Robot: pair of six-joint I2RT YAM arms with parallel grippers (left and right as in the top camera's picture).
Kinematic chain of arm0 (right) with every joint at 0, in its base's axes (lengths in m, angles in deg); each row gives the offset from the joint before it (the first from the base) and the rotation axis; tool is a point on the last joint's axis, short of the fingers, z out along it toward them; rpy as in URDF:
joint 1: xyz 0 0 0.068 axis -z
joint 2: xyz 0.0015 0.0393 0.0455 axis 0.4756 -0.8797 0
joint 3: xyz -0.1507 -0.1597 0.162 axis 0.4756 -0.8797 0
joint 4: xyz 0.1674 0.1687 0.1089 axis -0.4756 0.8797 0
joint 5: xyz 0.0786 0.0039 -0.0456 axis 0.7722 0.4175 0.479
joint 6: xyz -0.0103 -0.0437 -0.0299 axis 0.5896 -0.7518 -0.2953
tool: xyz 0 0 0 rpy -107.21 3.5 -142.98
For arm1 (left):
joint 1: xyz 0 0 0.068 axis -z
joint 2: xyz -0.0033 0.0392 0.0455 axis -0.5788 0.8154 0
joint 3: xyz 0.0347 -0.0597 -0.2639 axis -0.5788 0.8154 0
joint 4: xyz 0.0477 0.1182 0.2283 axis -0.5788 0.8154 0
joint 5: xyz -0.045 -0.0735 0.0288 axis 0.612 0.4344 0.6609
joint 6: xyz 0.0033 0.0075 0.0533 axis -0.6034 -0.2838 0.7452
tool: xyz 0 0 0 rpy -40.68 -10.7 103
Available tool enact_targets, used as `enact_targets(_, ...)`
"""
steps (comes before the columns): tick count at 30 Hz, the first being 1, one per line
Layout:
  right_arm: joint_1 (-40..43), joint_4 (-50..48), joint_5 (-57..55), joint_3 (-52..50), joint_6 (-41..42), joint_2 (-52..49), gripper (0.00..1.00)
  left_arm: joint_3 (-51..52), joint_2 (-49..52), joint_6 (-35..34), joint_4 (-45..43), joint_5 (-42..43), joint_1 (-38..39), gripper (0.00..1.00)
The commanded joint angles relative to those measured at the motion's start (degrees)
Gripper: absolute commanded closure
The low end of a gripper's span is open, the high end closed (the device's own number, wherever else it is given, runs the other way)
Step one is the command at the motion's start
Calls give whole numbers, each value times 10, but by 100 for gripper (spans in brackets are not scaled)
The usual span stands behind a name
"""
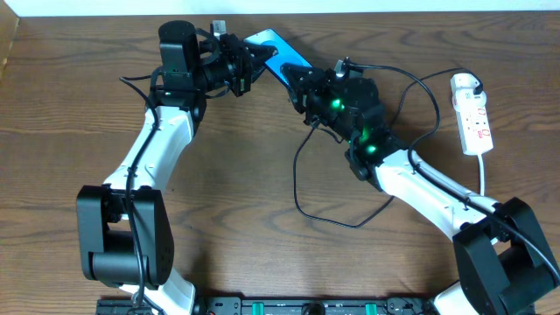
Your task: Plug charger to phone and switch on socket
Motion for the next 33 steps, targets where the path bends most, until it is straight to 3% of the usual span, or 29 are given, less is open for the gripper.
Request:
enact_targets(1, 38, 0, 39, 11, -41, 12, 71, -5, -4, 8, -5, 35, -19, 92)
enact_targets(4, 71, 0, 65, 11, -63, 12, 69, -5, -4, 12, -5, 52, -33, 93)
enact_targets(9, 133, 16, 107, 11, -133, 12, 53, -5, -4, 3, -5, 80, -49, 93)
enact_targets(17, 164, 222, 88, 11, -310, 12, 60, -5, -4, -160, -4, 116, -49, 92)
enact_targets(22, 157, 330, 19, 11, -375, 12, 61, -5, -4, -255, -16, 139, -49, 93)
enact_targets(27, 148, 379, -24, 11, -421, 12, 62, -5, -4, -381, -83, 157, -52, 93)
enact_targets(33, 139, 400, -32, 10, -447, 12, 62, -5, -4, -418, -125, 157, -71, 93)
